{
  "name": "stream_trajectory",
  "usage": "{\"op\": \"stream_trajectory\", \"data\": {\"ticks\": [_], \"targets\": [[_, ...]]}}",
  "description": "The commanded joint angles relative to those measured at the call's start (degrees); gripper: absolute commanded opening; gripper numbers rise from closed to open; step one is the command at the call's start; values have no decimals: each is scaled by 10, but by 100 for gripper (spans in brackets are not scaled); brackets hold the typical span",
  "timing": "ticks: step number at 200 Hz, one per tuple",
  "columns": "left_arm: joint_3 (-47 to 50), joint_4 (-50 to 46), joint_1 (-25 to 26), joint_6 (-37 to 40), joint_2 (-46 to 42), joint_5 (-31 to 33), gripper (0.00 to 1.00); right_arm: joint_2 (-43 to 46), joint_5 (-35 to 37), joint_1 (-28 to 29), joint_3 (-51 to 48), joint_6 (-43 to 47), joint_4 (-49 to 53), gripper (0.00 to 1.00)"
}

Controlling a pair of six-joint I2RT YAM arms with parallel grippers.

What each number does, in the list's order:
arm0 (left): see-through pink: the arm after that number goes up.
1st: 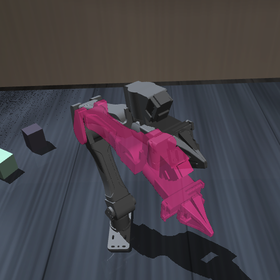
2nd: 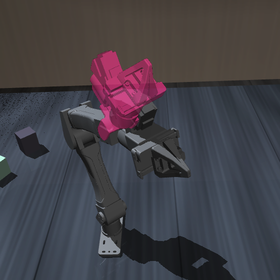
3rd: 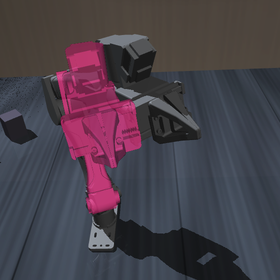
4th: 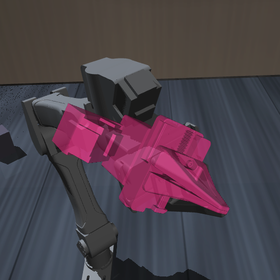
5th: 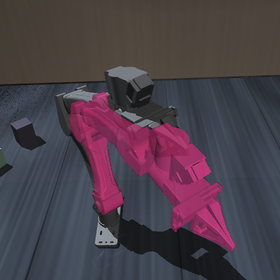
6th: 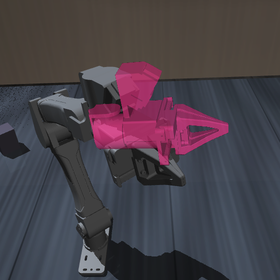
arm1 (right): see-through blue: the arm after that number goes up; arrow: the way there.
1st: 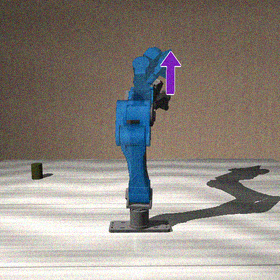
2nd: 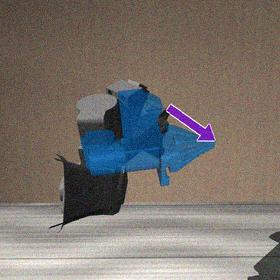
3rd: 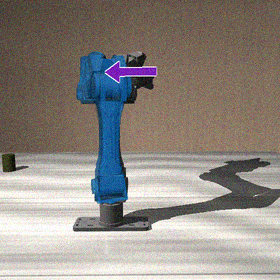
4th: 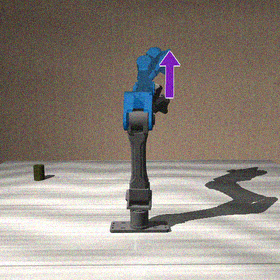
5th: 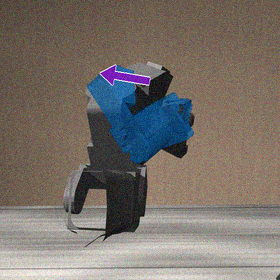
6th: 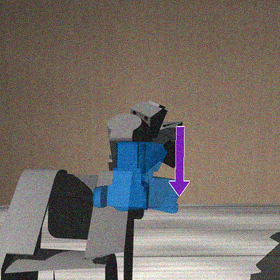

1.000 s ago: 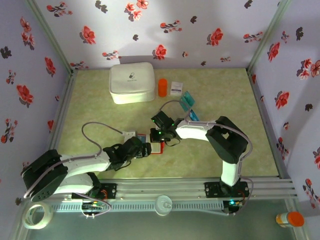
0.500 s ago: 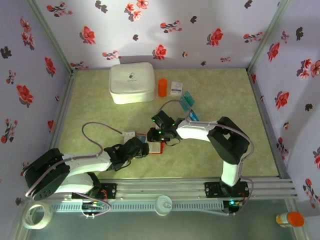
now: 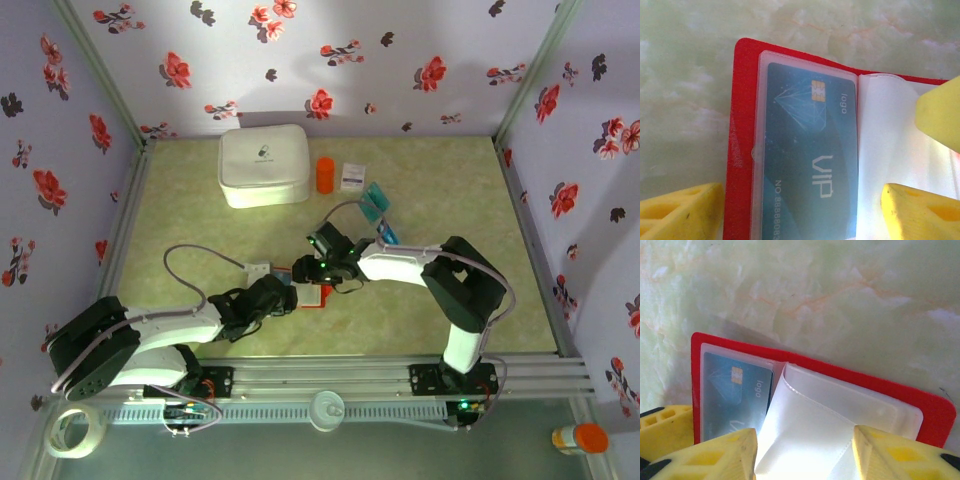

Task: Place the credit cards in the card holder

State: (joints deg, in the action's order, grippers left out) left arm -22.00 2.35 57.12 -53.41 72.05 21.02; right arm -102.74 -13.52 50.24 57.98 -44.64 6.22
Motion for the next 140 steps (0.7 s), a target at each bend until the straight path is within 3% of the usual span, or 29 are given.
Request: {"op": "stream_trajectory", "data": {"ticks": [1,33,53,91,140], "targets": [[11,0,4,0,8,-6,81,18,14,-1,-14,-12,-15,57],[11,-1,4,1,7,-6,81,37,24,-2,-27,-17,-20,69],[10,-1,4,1,7,-6,81,39,24,-2,-30,-19,-22,71],[10,-2,4,2,5,-6,81,24,4,-2,-28,-28,-40,69],[6,-4,4,4,4,-5,81,6,-29,-1,-13,-35,-58,59]]}}
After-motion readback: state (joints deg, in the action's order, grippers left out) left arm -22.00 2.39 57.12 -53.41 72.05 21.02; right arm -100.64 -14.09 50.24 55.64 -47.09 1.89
